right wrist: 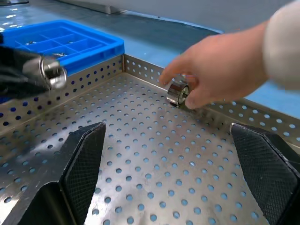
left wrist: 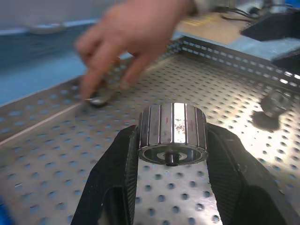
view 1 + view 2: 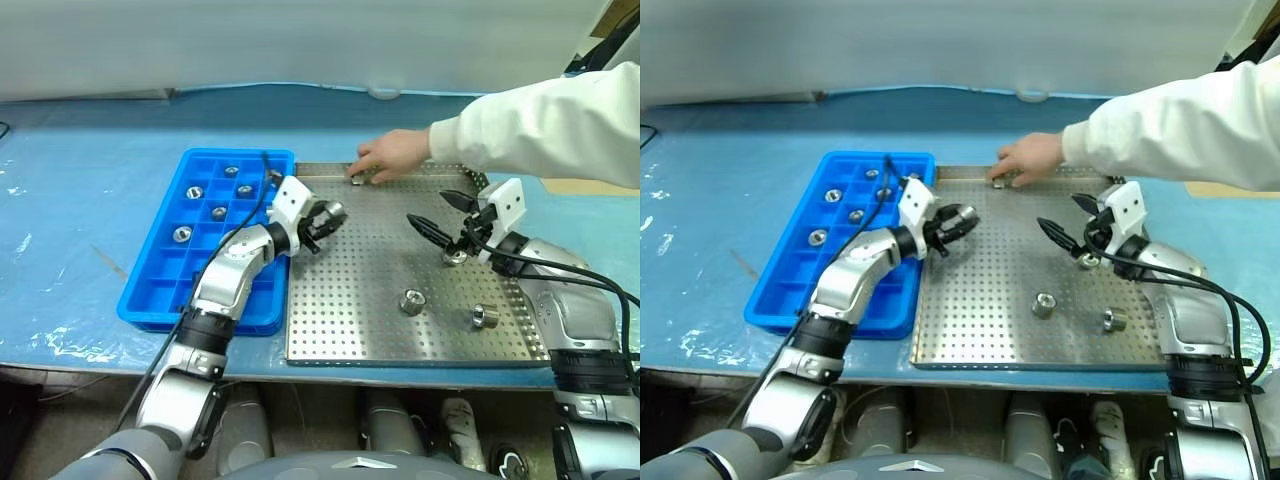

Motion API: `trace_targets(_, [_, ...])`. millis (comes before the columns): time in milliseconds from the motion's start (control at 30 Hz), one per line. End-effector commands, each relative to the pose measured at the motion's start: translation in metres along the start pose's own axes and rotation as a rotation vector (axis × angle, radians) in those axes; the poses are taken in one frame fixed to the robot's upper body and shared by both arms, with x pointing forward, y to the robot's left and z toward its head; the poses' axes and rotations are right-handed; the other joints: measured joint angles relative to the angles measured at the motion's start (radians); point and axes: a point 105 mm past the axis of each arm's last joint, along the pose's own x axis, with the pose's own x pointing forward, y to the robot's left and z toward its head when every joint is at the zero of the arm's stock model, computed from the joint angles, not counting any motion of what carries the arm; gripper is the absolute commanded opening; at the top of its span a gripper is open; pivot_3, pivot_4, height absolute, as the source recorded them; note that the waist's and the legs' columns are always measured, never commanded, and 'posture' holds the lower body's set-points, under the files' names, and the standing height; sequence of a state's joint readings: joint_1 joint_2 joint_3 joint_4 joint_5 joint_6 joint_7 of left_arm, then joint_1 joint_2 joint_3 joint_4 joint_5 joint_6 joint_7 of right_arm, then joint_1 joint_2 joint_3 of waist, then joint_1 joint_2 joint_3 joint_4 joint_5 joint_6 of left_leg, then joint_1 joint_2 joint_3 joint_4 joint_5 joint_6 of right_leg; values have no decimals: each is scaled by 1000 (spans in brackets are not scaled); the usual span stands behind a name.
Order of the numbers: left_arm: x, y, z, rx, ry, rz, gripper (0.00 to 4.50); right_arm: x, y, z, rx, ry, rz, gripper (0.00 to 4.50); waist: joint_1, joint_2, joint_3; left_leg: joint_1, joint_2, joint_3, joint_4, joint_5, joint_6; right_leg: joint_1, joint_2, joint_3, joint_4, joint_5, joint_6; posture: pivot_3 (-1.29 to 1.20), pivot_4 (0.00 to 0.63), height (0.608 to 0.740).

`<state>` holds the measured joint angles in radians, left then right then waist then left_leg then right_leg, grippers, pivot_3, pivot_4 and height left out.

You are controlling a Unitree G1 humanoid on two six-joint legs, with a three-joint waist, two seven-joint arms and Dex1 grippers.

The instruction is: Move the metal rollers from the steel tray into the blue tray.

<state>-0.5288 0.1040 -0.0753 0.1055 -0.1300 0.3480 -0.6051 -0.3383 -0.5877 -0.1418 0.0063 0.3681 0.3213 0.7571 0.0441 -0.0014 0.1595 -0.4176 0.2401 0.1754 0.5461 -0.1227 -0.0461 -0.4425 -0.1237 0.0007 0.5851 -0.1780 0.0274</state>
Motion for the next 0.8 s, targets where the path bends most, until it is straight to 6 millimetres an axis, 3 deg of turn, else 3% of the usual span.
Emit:
trace_targets(33, [-21,20,28,30,-114,196,1704,14,4,11,-36,-44,59,4500,0,0,0,0,0,0,0,0,0,0,0,0,0,0,0,7,150,740])
trace_targets(167, [-55,41,36,38,-164,409,1704,34,12,11,-41,-48,139,4500,9,-1,1,-1,0,0,0,0,0,0,0,-1,0,0,0,76,150,740])
trace_targets(333, [-95,51,34,82,-159,595,1704,54,28,6,-28,-46,246,4500,35,-1,1,-3,1,-1,0,0,0,-1,0,-2,-1,0,0,169,150,740])
trace_targets(567, [-147,51,9,96,-41,813,1704,78,44,3,-42,-40,359,4500,81,-2,1,-4,1,-2,-1,0,0,-1,0,-3,-2,0,0,318,150,740])
trace_targets(800, [-184,41,-6,84,57,945,1704,90,51,2,-53,-41,413,4500,112,-2,1,-4,1,-3,-1,0,0,-1,0,-4,-2,0,0,365,150,740])
